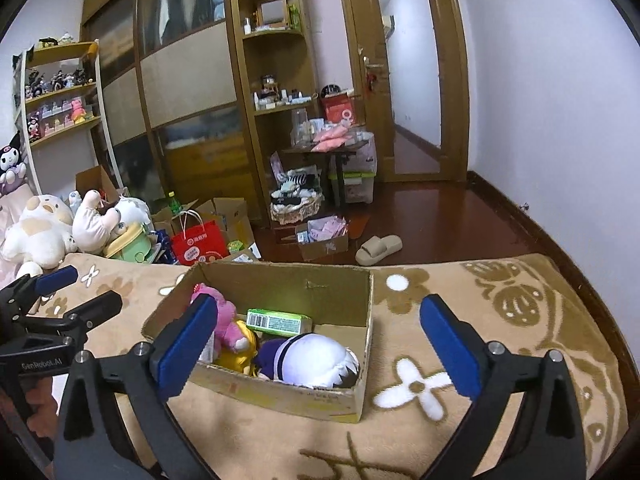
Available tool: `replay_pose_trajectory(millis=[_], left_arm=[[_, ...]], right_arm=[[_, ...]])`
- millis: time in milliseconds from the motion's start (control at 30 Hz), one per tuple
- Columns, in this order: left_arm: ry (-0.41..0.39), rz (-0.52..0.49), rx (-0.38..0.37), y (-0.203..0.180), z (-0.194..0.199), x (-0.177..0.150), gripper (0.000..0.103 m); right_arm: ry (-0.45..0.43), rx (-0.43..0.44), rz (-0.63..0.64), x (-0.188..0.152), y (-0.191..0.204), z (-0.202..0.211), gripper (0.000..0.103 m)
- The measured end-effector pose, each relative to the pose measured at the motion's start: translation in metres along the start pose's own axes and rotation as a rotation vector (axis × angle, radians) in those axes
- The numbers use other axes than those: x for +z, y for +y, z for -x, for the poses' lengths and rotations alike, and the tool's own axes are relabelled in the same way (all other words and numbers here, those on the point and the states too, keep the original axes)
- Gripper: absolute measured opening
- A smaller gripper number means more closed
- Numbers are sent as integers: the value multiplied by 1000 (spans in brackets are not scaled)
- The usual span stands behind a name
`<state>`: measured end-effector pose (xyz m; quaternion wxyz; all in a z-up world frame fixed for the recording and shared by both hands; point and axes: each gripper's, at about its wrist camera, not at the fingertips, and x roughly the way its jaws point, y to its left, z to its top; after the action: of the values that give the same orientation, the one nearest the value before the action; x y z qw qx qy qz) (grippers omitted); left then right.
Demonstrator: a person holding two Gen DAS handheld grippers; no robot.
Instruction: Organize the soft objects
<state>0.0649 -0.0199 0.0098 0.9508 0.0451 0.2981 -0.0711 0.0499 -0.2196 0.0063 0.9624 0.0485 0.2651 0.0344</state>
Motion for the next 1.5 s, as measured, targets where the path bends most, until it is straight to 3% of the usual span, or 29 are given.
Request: replay_pose_trajectory(millis=[467,767,967,1500], left_arm=[[-93,-20,9,7,74,3,100],[-130,-44,29,6,98,-17,100],[-166,3,29,12,98,-27,100],[-103,-17,6,9,61,-40,100]], right_arm=[[-121,-50,3,-3,1,80,103],[-150,-53,-11,-18,-1,104,103],[-162,-59,-39,-32,-9,103,103],[-111,-70,-20,-49,-8,71,103]])
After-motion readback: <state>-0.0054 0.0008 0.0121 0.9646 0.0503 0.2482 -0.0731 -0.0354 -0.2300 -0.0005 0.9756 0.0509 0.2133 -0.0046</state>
